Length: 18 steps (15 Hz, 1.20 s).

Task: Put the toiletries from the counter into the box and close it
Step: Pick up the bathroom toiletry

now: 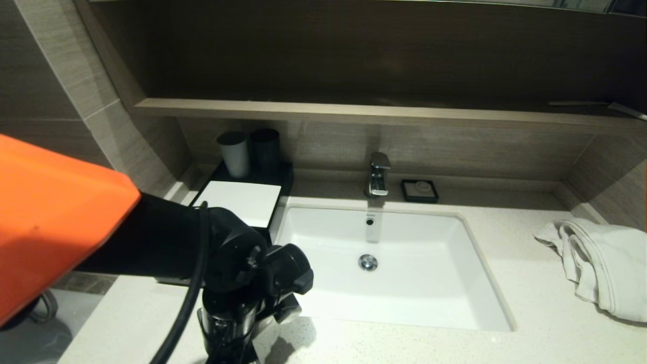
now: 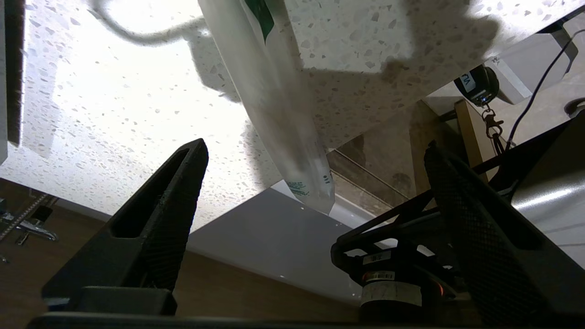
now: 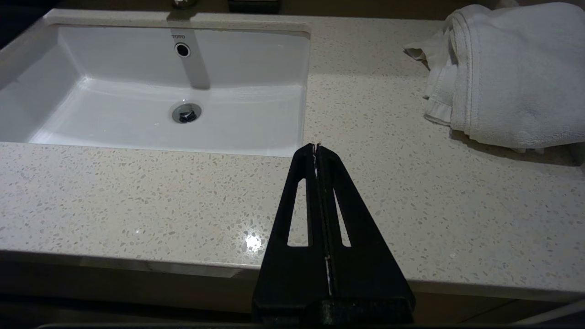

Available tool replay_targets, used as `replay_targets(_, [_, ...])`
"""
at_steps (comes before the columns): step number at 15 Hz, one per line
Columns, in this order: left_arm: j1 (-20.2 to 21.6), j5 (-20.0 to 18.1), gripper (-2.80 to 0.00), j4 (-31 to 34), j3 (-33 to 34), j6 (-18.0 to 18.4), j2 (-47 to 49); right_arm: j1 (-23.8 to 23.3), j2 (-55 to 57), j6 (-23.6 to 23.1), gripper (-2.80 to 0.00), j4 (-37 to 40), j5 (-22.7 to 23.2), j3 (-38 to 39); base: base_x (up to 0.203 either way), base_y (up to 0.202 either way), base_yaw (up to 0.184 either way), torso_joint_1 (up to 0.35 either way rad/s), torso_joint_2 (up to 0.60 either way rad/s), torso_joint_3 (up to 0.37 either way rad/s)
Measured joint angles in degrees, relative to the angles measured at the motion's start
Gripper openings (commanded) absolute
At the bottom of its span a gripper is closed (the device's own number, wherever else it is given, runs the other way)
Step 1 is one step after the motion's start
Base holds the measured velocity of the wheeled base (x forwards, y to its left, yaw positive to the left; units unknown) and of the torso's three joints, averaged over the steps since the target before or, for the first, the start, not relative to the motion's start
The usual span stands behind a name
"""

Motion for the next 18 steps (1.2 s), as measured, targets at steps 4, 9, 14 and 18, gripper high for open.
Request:
replay_targets(4, [0.0, 0.01, 0.0, 0.72, -0.7, -0.71, 1.3, 0.0, 0.0, -0.02, -2.8, 0.0, 0.03, 0.0, 0.0, 0.0, 0.0, 0.0, 0.0, 0.0])
replay_targets(9, [0.01, 0.34, 0.0, 0.77, -1.63, -3.39, 2.79, 0.0, 0.0, 0.0, -2.8, 0.0, 0.02, 0.0, 0.0, 0.0, 0.0, 0.0, 0.0, 0.0])
replay_targets(14, [0.0, 0.37, 0.0, 0.8, -1.72, -4.32, 3.66, 0.0, 0.0, -0.01, -2.8, 0.0, -0.02, 0.0, 0.0, 0.0, 0.0, 0.0, 0.0, 0.0])
replay_targets(18, [0.0, 0.39, 0.0, 3.94, -3.34, -5.6, 4.46, 0.0, 0.0, 0.0, -2.8, 0.0, 0.04, 0.0, 0.0, 0.0, 0.0, 0.0, 0.0, 0.0])
